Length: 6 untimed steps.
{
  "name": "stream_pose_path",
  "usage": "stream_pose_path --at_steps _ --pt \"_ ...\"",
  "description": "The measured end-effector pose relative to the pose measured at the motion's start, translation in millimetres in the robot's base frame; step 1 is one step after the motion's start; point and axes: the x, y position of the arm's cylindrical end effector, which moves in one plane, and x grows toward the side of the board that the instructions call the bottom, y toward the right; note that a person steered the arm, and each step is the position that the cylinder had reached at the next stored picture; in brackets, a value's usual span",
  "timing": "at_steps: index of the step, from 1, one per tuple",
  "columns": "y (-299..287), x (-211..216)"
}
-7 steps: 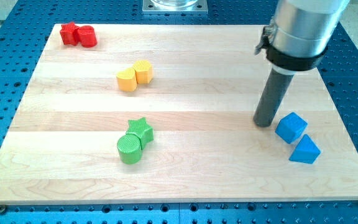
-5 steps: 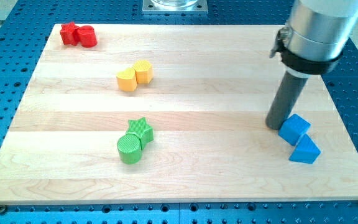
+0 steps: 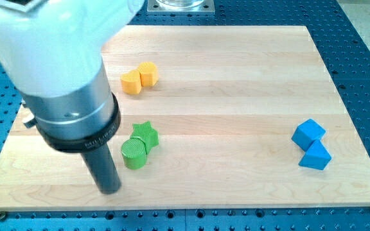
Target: Place the green blocks above the blue cube
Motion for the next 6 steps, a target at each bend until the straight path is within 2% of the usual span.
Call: stream_pose_path --at_steps 1,2,3,4,5,6 --pt "61 -61" --pt "71 -114" --pt "34 -111" --pt "88 -146" --pt "157 -139" --pt "113 -113"
